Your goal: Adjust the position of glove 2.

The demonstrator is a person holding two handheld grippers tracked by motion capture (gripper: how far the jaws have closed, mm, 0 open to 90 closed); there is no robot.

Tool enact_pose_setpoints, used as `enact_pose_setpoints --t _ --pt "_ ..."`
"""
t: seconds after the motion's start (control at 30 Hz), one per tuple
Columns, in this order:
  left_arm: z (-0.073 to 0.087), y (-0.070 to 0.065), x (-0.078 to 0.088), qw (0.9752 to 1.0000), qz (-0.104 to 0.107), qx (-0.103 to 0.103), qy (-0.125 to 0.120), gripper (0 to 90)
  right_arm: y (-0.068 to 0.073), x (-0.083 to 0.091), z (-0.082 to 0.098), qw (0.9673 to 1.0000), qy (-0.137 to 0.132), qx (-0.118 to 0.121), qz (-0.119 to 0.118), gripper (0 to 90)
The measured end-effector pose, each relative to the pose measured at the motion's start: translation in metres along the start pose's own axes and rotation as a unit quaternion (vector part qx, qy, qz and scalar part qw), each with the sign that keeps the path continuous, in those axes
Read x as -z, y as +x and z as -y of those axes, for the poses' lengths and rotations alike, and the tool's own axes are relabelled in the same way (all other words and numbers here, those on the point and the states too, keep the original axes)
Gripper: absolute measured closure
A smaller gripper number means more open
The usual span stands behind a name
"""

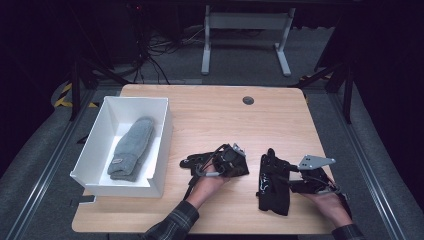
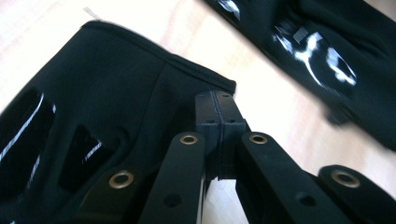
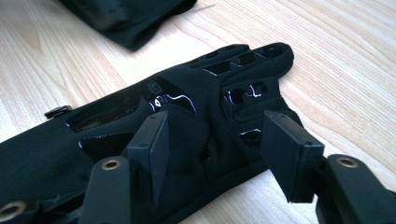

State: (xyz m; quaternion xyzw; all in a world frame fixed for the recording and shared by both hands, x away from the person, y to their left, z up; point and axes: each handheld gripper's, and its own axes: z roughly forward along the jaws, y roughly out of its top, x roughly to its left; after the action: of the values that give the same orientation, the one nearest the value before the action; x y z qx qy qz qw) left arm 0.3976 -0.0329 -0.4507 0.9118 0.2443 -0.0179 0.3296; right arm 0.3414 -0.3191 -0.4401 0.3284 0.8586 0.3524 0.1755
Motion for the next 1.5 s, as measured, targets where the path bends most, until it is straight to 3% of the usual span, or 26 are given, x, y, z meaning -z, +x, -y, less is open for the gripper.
enact_pose_setpoints --t 0.4,0.57,0.67,0.8,0.97,1.0,1.03,1.1,1.27,1.5 --pt "0.040 -0.024 0.023 0.9996 0.018 -0.018 0.010 90.0 0.001 -0.001 0.000 1.0000 0.003 0.002 0.000 43.8" --pt "0.050 -0.026 0.034 0.9996 0.021 -0.019 0.006 90.0 0.001 -0.002 0.000 1.0000 0.004 0.002 0.000 43.8" --pt "0.047 -0.019 0.043 0.9998 0.009 -0.010 -0.014 90.0 0.001 -0.002 -0.001 1.0000 0.003 0.002 0.000 43.8" --pt "0.041 0.000 0.054 0.9984 -0.038 0.019 -0.038 90.0 0.002 -0.002 -0.001 1.0000 0.004 0.002 0.000 43.8" --pt "0.038 0.031 0.061 0.9915 -0.095 0.069 -0.055 90.0 0.001 -0.003 -0.001 1.0000 0.004 0.001 -0.001 43.8" --pt "0.038 0.031 0.061 0.9915 -0.095 0.069 -0.055 90.0 0.001 -0.003 -0.001 1.0000 0.004 0.001 -0.001 43.8" --pt "0.039 0.040 0.060 0.9892 -0.107 0.083 -0.056 90.0 0.001 -0.003 -0.001 1.0000 0.004 0.002 -0.001 43.8" --pt "0.040 0.050 0.058 0.9874 -0.117 0.095 -0.047 90.0 0.001 -0.003 -0.001 1.0000 0.004 0.002 -0.001 43.7" --pt "0.041 0.061 0.048 0.9872 -0.115 0.105 -0.033 90.0 0.000 -0.002 0.000 1.0000 0.004 0.001 0.000 43.8" --pt "0.025 0.060 0.032 0.9920 -0.099 0.074 -0.027 90.0 0.000 -0.002 0.000 1.0000 0.004 0.002 -0.002 43.8"
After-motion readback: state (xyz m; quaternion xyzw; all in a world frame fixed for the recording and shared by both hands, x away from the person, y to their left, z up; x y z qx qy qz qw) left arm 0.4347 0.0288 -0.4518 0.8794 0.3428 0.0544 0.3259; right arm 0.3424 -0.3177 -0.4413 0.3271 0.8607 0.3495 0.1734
